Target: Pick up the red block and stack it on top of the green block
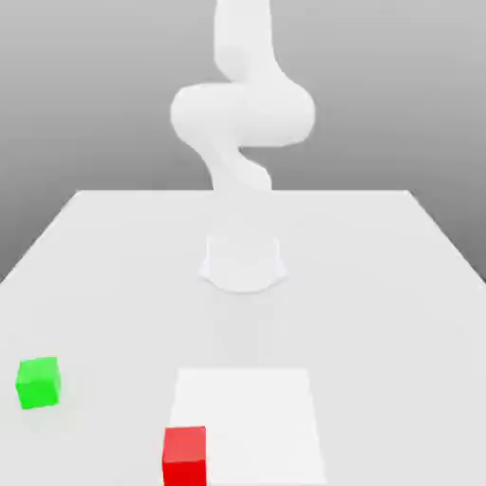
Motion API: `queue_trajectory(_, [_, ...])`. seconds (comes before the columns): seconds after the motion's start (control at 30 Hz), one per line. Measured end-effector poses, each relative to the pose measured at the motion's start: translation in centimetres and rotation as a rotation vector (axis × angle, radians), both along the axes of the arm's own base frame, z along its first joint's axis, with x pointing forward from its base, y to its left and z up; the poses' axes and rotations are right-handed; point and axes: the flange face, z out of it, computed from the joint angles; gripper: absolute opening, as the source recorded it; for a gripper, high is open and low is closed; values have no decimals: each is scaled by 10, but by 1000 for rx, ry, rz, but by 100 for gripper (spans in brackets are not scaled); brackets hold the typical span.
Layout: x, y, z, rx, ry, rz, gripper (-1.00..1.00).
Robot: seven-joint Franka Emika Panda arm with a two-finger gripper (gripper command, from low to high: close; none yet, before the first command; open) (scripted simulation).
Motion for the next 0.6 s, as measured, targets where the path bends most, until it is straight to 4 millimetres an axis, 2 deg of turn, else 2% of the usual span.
queue_trajectory(0.13, [49,-10,-65,6,117,18,0])
queue_trajectory(0.3, [92,-21,-151,9,257,34,0])
queue_trajectory(0.47, [117,-32,-244,5,396,45,0])
queue_trajectory(0.6, [124,-42,-319,-3,507,50,0])
